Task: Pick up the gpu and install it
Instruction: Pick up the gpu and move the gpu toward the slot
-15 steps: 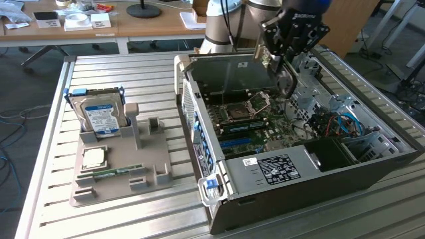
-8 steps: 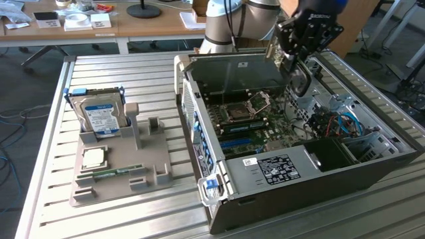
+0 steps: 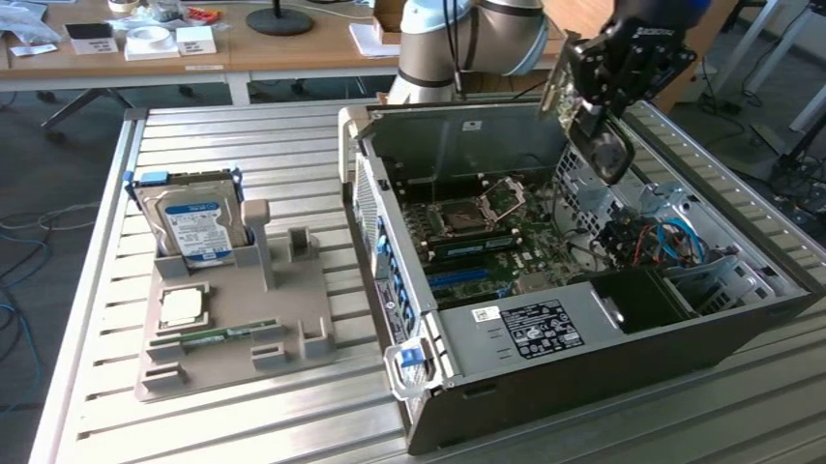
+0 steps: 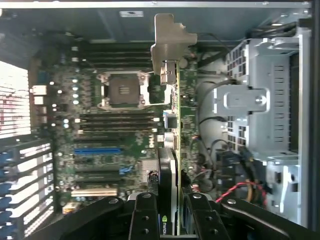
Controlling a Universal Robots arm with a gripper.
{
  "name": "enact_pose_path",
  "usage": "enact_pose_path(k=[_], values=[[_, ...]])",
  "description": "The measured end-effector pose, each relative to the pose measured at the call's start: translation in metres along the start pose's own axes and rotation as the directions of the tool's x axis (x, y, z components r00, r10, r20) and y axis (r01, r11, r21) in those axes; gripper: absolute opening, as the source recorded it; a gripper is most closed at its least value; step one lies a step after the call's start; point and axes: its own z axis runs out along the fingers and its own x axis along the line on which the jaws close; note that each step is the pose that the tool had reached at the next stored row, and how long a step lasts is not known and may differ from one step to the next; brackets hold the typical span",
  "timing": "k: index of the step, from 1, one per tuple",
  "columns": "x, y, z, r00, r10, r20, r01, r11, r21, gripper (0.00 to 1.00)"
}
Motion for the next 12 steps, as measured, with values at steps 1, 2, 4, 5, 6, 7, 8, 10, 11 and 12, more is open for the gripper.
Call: enact_pose_path(k=[1,2,4,5,6,7,8,10,11,12], values=[[-0.004,0.0002,0.0,1.0,0.0,-0.0001,0.0,1.0,0.0002,0.27],[-0.009,0.0004,0.0002,1.0,0.0,-0.0002,0.0,1.0,0.0001,0.27],[-0.018,0.0008,0.0003,1.0,0.0,-0.0006,0.0,1.0,0.0002,0.27],[-0.022,0.001,0.0005,1.0,0.0,-0.0007,0.0,1.0,0.0001,0.27],[-0.026,0.0012,0.0005,1.0,0.0,-0.0007,0.0,1.0,0.0001,0.27],[-0.029,0.0013,0.0006,1.0,0.0,-0.0009,0.0,1.0,0.0001,0.27],[-0.031,0.0014,0.0007,1.0,0.0,-0.0009,0.0,1.0,0.0001,0.27],[-0.033,0.0016,0.0007,1.0,0.0,-0.001,0.0,1.0,0.0001,0.27],[-0.033,0.0016,0.0007,1.0,0.0,-0.001,0.0,1.0,0.0001,0.27],[-0.033,0.0015,0.0007,1.0,0.0,-0.001,0.0,1.0,0.0002,0.27]])
